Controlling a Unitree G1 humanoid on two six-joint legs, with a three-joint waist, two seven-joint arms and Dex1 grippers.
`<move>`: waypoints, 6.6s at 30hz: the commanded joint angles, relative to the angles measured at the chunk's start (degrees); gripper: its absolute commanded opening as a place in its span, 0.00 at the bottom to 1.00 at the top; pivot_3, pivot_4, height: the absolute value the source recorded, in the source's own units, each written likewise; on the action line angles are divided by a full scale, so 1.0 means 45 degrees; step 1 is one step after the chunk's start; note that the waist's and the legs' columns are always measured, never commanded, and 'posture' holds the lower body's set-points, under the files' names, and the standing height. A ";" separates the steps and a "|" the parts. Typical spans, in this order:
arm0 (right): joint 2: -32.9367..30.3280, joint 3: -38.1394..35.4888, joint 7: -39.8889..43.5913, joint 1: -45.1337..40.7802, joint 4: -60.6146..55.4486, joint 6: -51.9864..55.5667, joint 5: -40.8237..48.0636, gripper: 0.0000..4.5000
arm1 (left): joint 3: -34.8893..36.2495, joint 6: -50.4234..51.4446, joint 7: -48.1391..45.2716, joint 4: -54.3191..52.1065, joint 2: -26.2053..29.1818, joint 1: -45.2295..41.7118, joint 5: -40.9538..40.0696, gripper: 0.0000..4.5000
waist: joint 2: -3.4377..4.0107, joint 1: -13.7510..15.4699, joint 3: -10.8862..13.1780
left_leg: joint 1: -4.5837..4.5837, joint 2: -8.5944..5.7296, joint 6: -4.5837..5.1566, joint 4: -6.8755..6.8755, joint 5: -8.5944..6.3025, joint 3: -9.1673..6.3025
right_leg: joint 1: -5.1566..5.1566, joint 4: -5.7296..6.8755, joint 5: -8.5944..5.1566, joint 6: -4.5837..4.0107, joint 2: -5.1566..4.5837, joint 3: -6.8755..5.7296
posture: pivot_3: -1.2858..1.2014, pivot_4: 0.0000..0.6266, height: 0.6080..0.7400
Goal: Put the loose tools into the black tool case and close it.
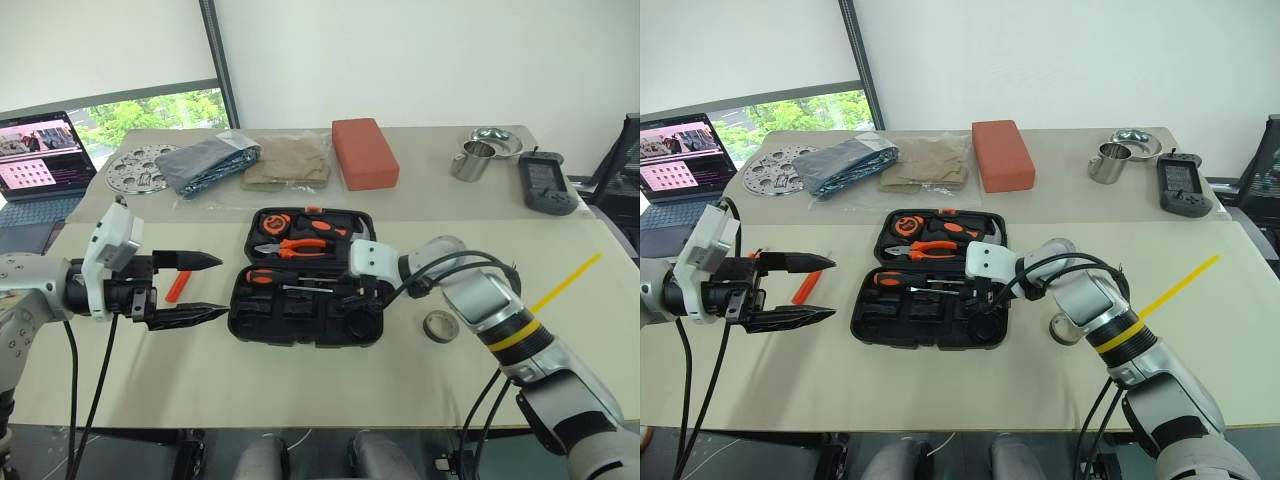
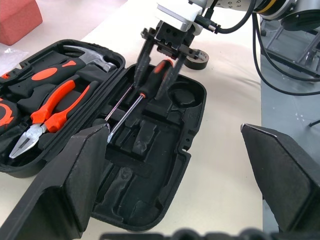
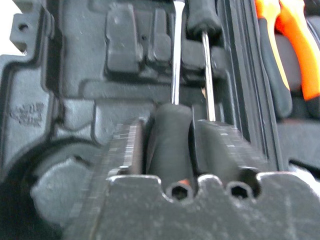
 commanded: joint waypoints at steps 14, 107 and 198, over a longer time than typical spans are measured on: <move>-0.0048 -0.3087 -0.0649 0.0233 -0.0999 0.0999 0.1584 0.81 | -0.0405 0.0056 -0.0055 0.0047 0.0281 -0.0892 -0.0216 1.00 | -0.0001 -0.0012 0.0002 | -0.0008 -0.0005 0.0000 -0.0002 0.0000 0.0004 | -0.0001 -0.0005 -0.0001 -0.0004 -0.0008 0.0003 | 0.52 0.24 1.00; -0.1247 -0.7335 -0.1591 0.4427 -0.4405 -0.0177 0.5607 1.00 | -0.3238 0.4821 1.0832 0.7942 -0.4332 -0.4482 0.7213 0.04 | -0.0030 -0.0075 -0.0004 | 0.0063 -0.0041 -0.0013 -0.0021 0.0004 0.0007 | 0.0047 0.0014 0.0001 -0.0021 -0.0001 0.0035 | 0.52 0.24 1.00; -0.2078 -1.2807 0.0891 1.1443 -0.6146 -0.1869 0.9752 1.00 | -0.9651 -0.7225 -0.2121 0.9251 -0.5745 -0.7851 1.0661 0.04 | -0.0037 0.0379 0.0011 | -0.0051 -0.0163 0.0008 0.0023 0.0020 -0.0002 | 0.0084 -0.0049 -0.0028 0.0026 -0.0006 0.0092 | 0.52 0.24 1.00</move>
